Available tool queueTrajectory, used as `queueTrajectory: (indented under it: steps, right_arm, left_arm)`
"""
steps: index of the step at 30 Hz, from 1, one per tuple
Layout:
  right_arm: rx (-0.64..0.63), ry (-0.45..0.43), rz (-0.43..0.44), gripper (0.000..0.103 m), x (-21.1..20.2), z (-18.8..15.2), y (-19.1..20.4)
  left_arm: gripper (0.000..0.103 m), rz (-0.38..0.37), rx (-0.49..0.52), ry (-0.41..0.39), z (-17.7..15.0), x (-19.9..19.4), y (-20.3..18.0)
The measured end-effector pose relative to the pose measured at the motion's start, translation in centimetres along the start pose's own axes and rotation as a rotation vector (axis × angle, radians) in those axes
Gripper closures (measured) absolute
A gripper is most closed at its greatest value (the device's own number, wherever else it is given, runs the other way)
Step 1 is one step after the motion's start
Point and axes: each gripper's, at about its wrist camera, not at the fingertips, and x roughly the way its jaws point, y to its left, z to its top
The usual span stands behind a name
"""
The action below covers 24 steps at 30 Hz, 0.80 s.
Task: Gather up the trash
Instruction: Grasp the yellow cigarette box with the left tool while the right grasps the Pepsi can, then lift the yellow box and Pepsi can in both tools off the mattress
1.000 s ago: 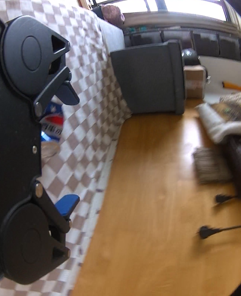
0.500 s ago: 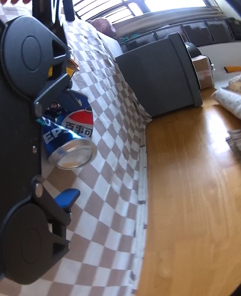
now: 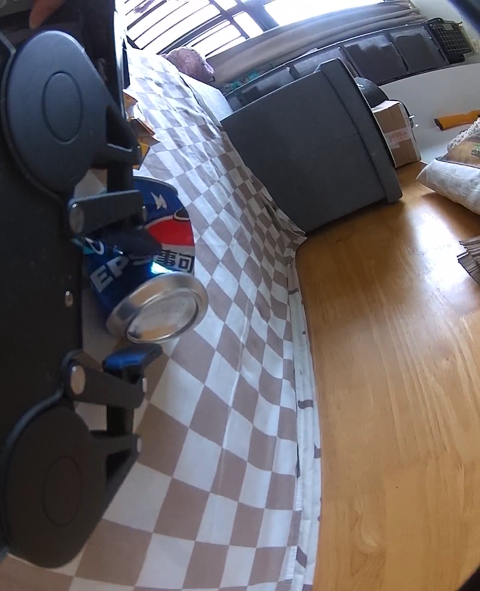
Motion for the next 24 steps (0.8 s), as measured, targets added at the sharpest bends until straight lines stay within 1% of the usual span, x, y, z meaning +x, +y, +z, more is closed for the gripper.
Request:
queueTrajectory:
  steps: [1,2,6,11,20,24]
  right_arm:
    - [-0.014,0.000,0.004,0.060,-0.1,0.0,0.1]
    - [-0.027,0.001,0.005,0.062,-0.3,0.1,0.3]
    - [-0.062,0.013,-0.001,0.064,-0.5,0.2,0.5]
    - [-0.043,0.002,-0.011,0.067,-0.8,0.3,0.1]
    - [-0.038,-0.013,-0.031,0.071,-1.1,0.4,-0.1]
    - [-0.036,-0.026,-0.017,0.072,-1.4,0.4,0.1]
  left_arm:
    - [0.000,0.008,0.007,0.007,0.0,0.3,-0.2]
    - [0.000,0.009,0.011,0.013,0.0,0.5,-0.3]
    - [0.003,0.014,0.013,-0.002,-0.3,0.9,-0.5]
    - [0.007,0.010,0.014,-0.020,-0.4,0.6,-0.7]
    - [0.008,-0.019,-0.001,-0.083,-0.4,-2.1,-0.9]
    - [0.008,-0.023,-0.031,-0.104,-0.6,-3.7,-0.3]
